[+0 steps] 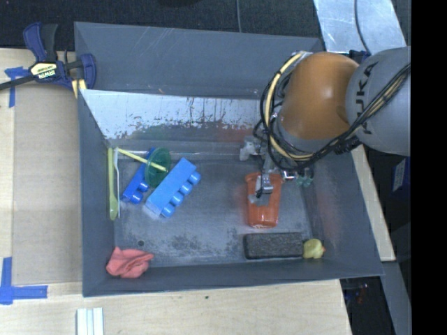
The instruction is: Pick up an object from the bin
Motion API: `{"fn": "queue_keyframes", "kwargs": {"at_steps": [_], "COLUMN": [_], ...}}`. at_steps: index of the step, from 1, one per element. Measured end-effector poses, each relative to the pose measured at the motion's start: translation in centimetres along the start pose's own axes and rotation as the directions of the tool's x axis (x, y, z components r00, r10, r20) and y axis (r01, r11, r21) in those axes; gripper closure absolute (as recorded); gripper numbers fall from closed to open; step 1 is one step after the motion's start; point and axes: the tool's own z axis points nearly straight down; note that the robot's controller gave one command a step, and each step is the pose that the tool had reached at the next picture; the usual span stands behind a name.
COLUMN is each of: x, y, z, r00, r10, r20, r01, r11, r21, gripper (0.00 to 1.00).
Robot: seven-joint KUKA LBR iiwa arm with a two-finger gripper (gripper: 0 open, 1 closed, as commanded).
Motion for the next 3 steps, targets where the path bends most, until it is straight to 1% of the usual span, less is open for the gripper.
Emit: {"fn": "queue_keyframes", "kwargs": {"at_steps": [1,2,3], "x": [2.6,-0.5,0.4], "y": [-0.8,-4.6,-5.1], "z": [0.2,6.4,5.3], "r00": [1.000,0.988,0.989], "r10": [0.005,0.153,0.148], "r20": [-0.001,0.005,0.003], "r01": [-0.005,-0.153,-0.148], "r11": [1.000,0.988,0.989], "r21": [0.001,-0.002,-0.006], "gripper": [0.00,0.00,0.00]}}
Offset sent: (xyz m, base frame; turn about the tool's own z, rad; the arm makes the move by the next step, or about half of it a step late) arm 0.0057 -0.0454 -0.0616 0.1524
